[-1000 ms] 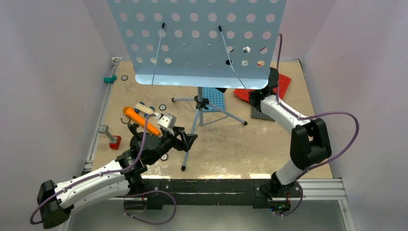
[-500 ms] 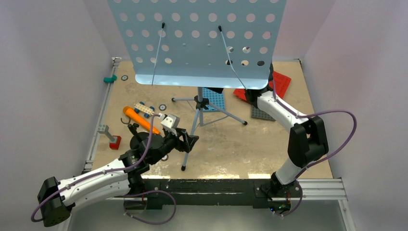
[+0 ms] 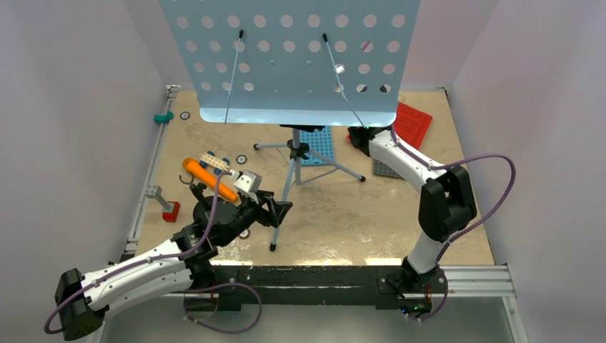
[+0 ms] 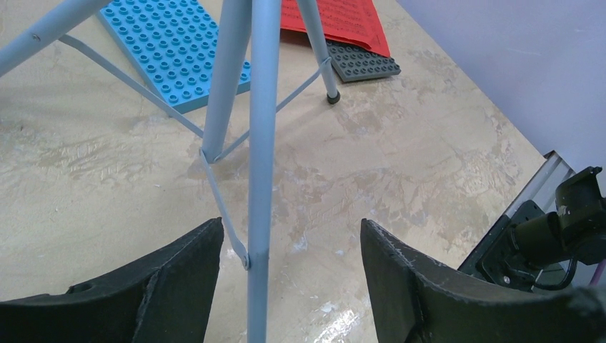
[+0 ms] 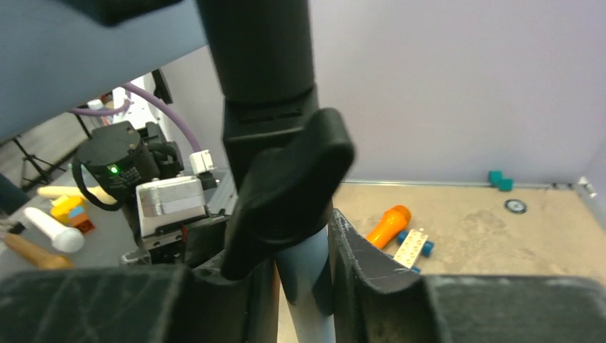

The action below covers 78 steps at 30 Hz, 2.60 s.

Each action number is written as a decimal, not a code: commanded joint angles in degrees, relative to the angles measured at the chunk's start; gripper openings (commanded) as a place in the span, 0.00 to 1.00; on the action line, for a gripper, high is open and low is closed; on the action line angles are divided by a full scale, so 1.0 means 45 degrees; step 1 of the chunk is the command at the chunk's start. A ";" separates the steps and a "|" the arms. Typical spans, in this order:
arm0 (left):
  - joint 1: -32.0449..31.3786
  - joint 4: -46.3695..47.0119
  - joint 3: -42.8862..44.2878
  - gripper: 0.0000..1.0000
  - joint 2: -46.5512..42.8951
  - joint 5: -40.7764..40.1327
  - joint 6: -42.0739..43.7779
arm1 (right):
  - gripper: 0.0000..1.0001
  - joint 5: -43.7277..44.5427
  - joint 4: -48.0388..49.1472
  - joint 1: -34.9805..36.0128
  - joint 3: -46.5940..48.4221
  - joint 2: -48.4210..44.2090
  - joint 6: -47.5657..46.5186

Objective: Pack up the instrument practice props

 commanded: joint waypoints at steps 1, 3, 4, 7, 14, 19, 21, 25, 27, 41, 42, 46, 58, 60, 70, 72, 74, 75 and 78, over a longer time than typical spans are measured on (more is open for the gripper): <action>-0.0079 0.0000 -0.0043 0.73 -0.0214 -0.0483 -0.0166 | 0.17 0.0371 -0.0051 -0.0017 0.0036 -0.0421 0.0440; -0.0085 0.0027 -0.0055 0.75 -0.0219 -0.0845 -0.0314 | 0.06 0.0524 -0.0394 -0.0017 -0.0258 -0.0756 0.0213; -0.0080 0.0086 -0.0099 0.76 -0.0202 -0.1020 -0.0359 | 0.01 0.0618 -0.0610 -0.0017 -0.0401 -0.0907 0.0055; -0.0079 0.0219 -0.0147 0.79 -0.0146 -0.1653 -0.0481 | 0.00 0.1144 -0.1348 -0.0019 -0.0779 -0.1444 -0.0238; -0.0079 0.1495 -0.0826 0.88 -0.0423 -0.2893 -0.0386 | 0.00 0.1951 -0.0622 -0.0008 -0.2437 -0.2850 -0.0506; -0.0089 0.3264 -0.1504 0.89 -0.0509 -0.2602 0.0105 | 0.00 0.2032 -0.0822 0.0059 -0.3235 -0.3177 -0.1124; -0.0079 0.4215 -0.1702 0.89 -0.0270 -0.2415 0.0249 | 0.00 0.2320 -0.0513 0.0059 -0.3850 -0.3367 -0.1055; -0.0079 0.5912 -0.1984 0.89 0.0561 -0.2176 0.0505 | 0.00 0.2838 -0.0195 0.0061 -0.4549 -0.3982 -0.0660; -0.0079 0.6532 -0.1953 0.90 0.0989 -0.1965 0.0563 | 0.00 0.2958 -0.0321 0.0107 -0.4518 -0.4300 -0.0540; -0.0079 0.8845 -0.2134 1.00 0.2161 -0.1285 0.0387 | 0.00 0.3777 -0.1956 0.0413 -0.6253 -0.4886 -0.1986; -0.0079 0.8930 -0.2244 1.00 0.2139 -0.1322 0.0313 | 0.00 0.3905 -0.1857 0.0413 -0.6522 -0.4832 -0.2014; -0.0079 0.9354 -0.2518 1.00 0.2044 -0.1382 0.0210 | 0.00 0.4417 -0.1642 0.0413 -0.7627 -0.4774 -0.2281; -0.0091 1.2487 -0.2479 1.00 0.3985 0.0143 0.0487 | 0.00 0.5711 -0.1265 0.0374 -0.9589 -0.4498 -0.2334; -0.0098 1.3213 -0.2514 1.00 0.4413 0.0616 0.0564 | 0.00 0.5722 -0.1251 0.0374 -0.9749 -0.4580 -0.2274; -0.0128 1.4605 -0.2026 1.00 0.7056 0.2279 0.0779 | 0.00 0.5919 -0.2071 0.0374 -0.9884 -0.5161 -0.2258; -0.0135 1.4613 -0.1971 0.97 0.7629 0.2277 0.0862 | 0.00 0.5941 -0.2081 0.0384 -0.9890 -0.5279 -0.2071; -0.0138 1.4617 -0.1855 0.89 0.8101 0.2336 0.1008 | 0.00 0.5895 -0.2140 0.0408 -0.9855 -0.5388 -0.1911; -0.0147 1.4623 -0.1779 0.83 0.8287 0.2356 0.1086 | 0.00 0.5832 -0.2156 0.0422 -0.9794 -0.5439 -0.1783; -0.0157 1.4759 -0.1696 0.62 0.8473 0.2123 0.1394 | 0.00 0.5697 -0.2060 0.0531 -0.9665 -0.5640 -0.1369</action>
